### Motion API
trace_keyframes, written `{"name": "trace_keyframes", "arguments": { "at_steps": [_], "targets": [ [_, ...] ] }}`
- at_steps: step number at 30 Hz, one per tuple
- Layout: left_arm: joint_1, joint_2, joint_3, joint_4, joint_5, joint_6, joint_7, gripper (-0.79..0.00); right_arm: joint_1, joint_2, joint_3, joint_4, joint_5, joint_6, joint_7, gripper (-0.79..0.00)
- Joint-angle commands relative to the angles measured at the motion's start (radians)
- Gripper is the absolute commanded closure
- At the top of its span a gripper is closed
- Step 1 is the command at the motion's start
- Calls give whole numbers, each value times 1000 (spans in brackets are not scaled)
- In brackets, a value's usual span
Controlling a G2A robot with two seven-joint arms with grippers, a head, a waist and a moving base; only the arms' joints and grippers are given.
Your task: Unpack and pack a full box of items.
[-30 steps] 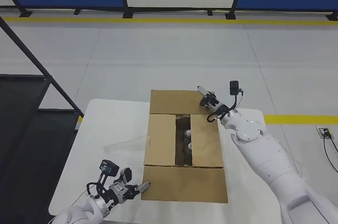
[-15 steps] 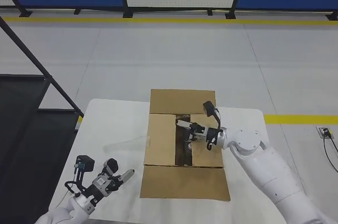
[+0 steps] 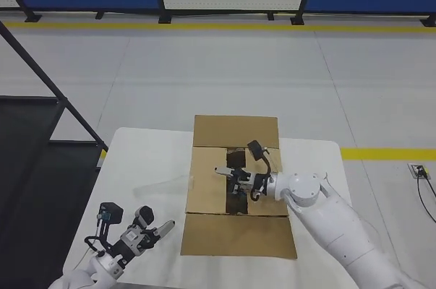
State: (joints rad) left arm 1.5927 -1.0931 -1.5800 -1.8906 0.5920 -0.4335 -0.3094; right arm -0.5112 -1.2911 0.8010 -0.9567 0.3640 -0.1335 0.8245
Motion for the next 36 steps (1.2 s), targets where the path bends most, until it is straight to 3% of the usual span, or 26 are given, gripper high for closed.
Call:
{"name": "trace_keyframes", "arguments": {
  "at_steps": [1,7,16,28,36],
  "targets": [
    [2,0,2,-2,2,-2,3,-785,7,-9,1,15,37,-15,9,-785],
    [3,0,13,-12,28,-6,6,-785,24,-26,24,29,147,-45,73,-785],
    [-33,-1,74,-50,194,34,-9,-785,26,-39,58,-20,240,-57,119,-785],
    [-162,-19,187,-12,249,190,-31,-785,44,-72,40,-51,267,-87,117,-785],
    [-224,-37,246,18,234,314,7,-785,65,-103,8,-15,309,-127,207,-785]
  ]
}}
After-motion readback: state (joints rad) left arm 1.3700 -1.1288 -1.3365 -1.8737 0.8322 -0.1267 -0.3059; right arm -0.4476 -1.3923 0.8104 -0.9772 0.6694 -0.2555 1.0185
